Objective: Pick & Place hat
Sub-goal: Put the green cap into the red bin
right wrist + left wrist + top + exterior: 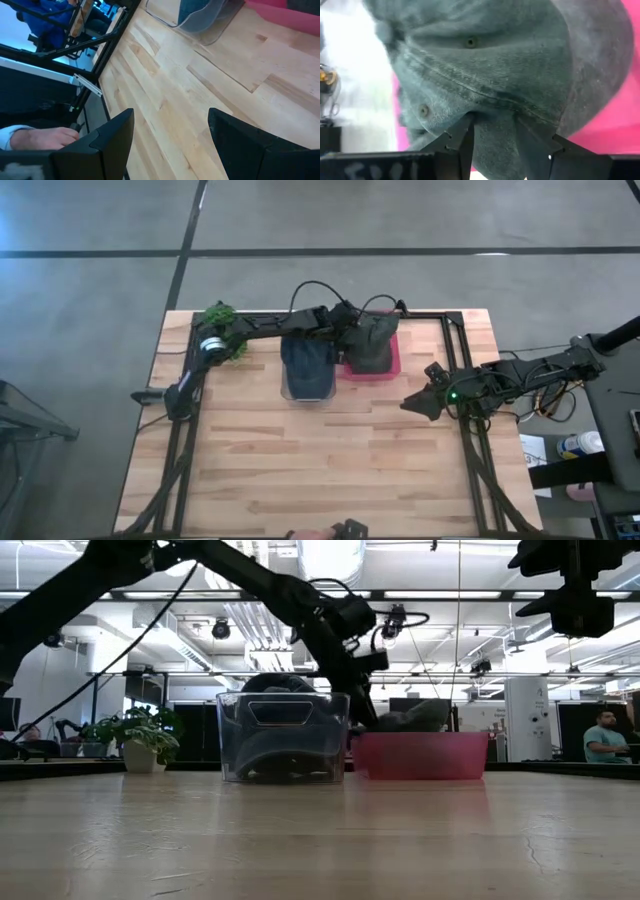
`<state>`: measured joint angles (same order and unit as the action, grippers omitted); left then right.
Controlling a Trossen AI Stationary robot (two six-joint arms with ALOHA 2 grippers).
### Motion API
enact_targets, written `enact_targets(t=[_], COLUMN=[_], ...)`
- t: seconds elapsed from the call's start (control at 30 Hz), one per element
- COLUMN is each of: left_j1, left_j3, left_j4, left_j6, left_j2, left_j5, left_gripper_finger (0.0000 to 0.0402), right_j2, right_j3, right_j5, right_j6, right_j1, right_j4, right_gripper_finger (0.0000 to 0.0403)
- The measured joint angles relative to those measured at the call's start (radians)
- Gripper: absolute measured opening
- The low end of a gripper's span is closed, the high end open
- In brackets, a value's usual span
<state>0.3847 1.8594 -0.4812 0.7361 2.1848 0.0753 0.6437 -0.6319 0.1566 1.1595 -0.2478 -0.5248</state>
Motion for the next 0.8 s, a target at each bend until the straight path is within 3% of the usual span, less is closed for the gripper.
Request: enact_targets(t=[0.27,0.43,0.63,0.8], left_j1=[-0.011,-0.005,-0.015,-0.038], left_j3=[0.001,-0.005,-0.030,0.023], left_j4=[-0.013,-0.008,0.003,0.000], left_j6=[-0.003,-0.081,-0.047,-0.050], left_j2=[0.018,0.016,0.022,-0.004], left_j5=[0.079,0.039,0.066,0.211], left_gripper_finger=[0.0133,0.0133,0.0133,0.0133], right_j2=[0.000,0.000,-0.001,-0.002], right_j3=[0.000,0.000,0.000,0.000], right_j5=[0.000,-0.001,-0.022,-0.037], right_j6=[0.011,0.024,0.045,0.057], right_j1=[0.000,0.000,0.000,-0.001], right_j4=[-0.033,-0.048,-0.047,-0.047], right_gripper_finger=[0.0249,0.0249,0.0249,0.0249])
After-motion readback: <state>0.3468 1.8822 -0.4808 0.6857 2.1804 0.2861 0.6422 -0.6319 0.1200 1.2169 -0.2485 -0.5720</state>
